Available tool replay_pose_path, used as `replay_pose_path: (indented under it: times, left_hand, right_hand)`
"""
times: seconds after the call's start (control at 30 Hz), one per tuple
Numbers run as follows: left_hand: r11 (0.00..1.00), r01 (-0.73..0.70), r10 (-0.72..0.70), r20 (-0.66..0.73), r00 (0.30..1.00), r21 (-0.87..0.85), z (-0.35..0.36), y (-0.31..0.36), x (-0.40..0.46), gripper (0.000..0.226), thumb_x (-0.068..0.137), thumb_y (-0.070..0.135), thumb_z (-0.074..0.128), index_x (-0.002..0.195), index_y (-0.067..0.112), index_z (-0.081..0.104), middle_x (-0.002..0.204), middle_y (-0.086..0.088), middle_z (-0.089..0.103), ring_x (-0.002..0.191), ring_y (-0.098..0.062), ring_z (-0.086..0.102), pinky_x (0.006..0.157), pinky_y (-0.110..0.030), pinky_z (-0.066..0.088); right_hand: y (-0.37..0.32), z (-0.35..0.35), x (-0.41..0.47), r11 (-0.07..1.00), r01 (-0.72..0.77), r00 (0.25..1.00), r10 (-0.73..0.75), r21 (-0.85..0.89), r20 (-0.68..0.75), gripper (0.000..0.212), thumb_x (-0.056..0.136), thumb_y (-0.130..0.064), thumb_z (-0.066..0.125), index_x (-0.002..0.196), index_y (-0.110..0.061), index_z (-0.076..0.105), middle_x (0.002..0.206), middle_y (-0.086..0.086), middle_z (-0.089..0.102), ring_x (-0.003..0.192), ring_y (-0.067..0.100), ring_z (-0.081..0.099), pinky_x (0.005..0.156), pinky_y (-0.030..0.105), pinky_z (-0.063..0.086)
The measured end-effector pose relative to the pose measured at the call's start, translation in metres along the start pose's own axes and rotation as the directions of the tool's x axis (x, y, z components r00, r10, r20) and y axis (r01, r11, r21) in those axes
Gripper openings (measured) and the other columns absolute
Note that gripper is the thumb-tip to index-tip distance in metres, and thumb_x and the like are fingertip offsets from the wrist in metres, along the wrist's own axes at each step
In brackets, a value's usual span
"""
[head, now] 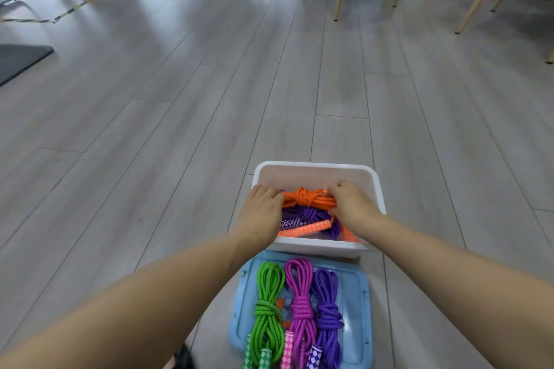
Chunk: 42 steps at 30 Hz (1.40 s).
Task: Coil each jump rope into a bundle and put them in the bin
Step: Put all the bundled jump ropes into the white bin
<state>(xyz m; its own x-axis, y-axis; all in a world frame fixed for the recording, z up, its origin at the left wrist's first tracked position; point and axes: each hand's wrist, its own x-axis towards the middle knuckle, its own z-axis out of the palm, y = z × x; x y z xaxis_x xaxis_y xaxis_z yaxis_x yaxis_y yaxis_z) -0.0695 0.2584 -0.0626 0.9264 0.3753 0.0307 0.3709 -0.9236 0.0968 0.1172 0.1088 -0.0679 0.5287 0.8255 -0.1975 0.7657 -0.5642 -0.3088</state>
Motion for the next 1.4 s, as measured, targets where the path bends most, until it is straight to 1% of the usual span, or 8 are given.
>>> replay_pose_path:
  times: [0.2, 0.37, 0.6, 0.8, 0.93, 1.07, 1.23, 1.4]
  left_hand:
    - [0.998, 0.064, -0.066, 0.097, 0.993, 0.024, -0.01, 0.007, 0.003, 0.042, 0.098, 0.016, 0.046, 0.137, 0.024, 0.057, 0.137, 0.003, 0.06, 0.134, -0.02, 0.048, 0.122, -0.035, 0.0]
    - [0.988, 0.049, -0.04, 0.062, 0.997, -0.149, -0.029, 0.018, -0.005, 0.045, 0.096, 0.01, 0.048, 0.139, 0.021, 0.057, 0.134, -0.004, 0.062, 0.126, -0.028, 0.052, 0.105, -0.039, 0.035]
    - [0.858, 0.139, -0.145, 0.027, 0.989, -0.494, -0.029, 0.076, -0.097, 0.016, 0.101, 0.015, 0.048, 0.11, 0.013, 0.061, 0.111, -0.009, 0.063, 0.102, -0.03, 0.058, 0.088, -0.047, 0.046]
    - [0.759, 0.399, -0.246, 0.342, 0.907, -0.514, 0.003, 0.11, -0.164, 0.023, 0.101, 0.014, 0.046, 0.115, 0.011, 0.064, 0.114, -0.01, 0.071, 0.106, -0.03, 0.064, 0.088, -0.037, 0.048]
    - [0.753, 0.453, -0.255, 0.423, 0.87, -0.478, 0.012, 0.123, -0.171, 0.025, 0.101, 0.01, 0.043, 0.115, 0.004, 0.063, 0.116, -0.02, 0.07, 0.108, -0.038, 0.065, 0.089, -0.042, 0.048]
    - [0.714, 0.531, -0.279, 0.511, 0.813, -0.456, 0.007, 0.123, -0.154, 0.026, 0.103, 0.011, 0.046, 0.118, -0.004, 0.061, 0.12, -0.023, 0.069, 0.112, -0.041, 0.064, 0.09, -0.041, 0.049]
    - [0.633, 0.632, -0.313, 0.599, 0.737, -0.447, 0.012, 0.119, -0.144, 0.027, 0.1, 0.006, 0.05, 0.119, -0.007, 0.062, 0.119, -0.026, 0.069, 0.113, -0.042, 0.066, 0.096, -0.047, 0.054]
    - [0.713, 0.574, -0.286, 0.581, 0.762, -0.402, 0.011, 0.119, -0.146, 0.026, 0.099, 0.011, 0.05, 0.114, 0.001, 0.07, 0.118, -0.019, 0.071, 0.111, -0.038, 0.065, 0.094, -0.038, 0.05]
  right_hand:
    - [0.002, -0.005, -0.002, 0.999, -0.046, 0.998, 0.045, 0.015, 0.047, 0.015, 0.09, -0.003, 0.058, 0.101, -0.01, 0.065, 0.109, 0.016, 0.063, 0.09, 0.029, 0.06, 0.081, 0.035, 0.051]
    - [-0.005, -0.028, -0.036, 0.996, 0.03, 0.987, -0.016, 0.087, -0.158, 0.036, 0.09, 0.003, 0.06, 0.124, -0.005, 0.066, 0.122, 0.016, 0.06, 0.113, 0.034, 0.059, 0.099, 0.04, 0.048]
    - [-0.02, -0.023, -0.151, 0.946, 0.28, 0.885, -0.189, 0.162, -0.426, 0.02, 0.085, 0.004, 0.066, 0.1, -0.009, 0.069, 0.096, 0.006, 0.065, 0.091, 0.025, 0.063, 0.084, 0.035, 0.051]
    - [-0.036, 0.041, -0.209, 0.913, -0.09, 0.978, 0.156, 0.399, -0.137, 0.017, 0.09, -0.008, 0.061, 0.105, -0.013, 0.069, 0.1, 0.006, 0.071, 0.094, 0.026, 0.066, 0.085, 0.037, 0.052]
    - [-0.054, 0.07, -0.208, 0.762, -0.43, 0.899, 0.408, 0.484, 0.157, 0.032, 0.099, -0.029, 0.063, 0.124, -0.009, 0.061, 0.106, 0.009, 0.07, 0.102, 0.028, 0.066, 0.083, 0.032, 0.047]
    - [-0.066, 0.078, -0.196, 0.644, -0.529, 0.844, 0.468, 0.553, 0.262, 0.046, 0.092, -0.042, 0.074, 0.119, -0.007, 0.061, 0.105, 0.007, 0.063, 0.11, 0.028, 0.063, 0.084, 0.031, 0.045]
    - [-0.057, 0.086, -0.182, 0.618, -0.555, 0.83, 0.449, 0.556, 0.33, 0.033, 0.07, -0.035, 0.092, 0.067, -0.013, 0.067, 0.079, 0.012, 0.077, 0.082, 0.03, 0.075, 0.073, 0.042, 0.057]
    - [-0.048, 0.084, -0.197, 0.59, -0.458, 0.882, 0.393, 0.666, 0.258, 0.017, 0.077, -0.026, 0.085, 0.076, -0.014, 0.073, 0.079, 0.005, 0.077, 0.08, 0.024, 0.074, 0.077, 0.04, 0.059]
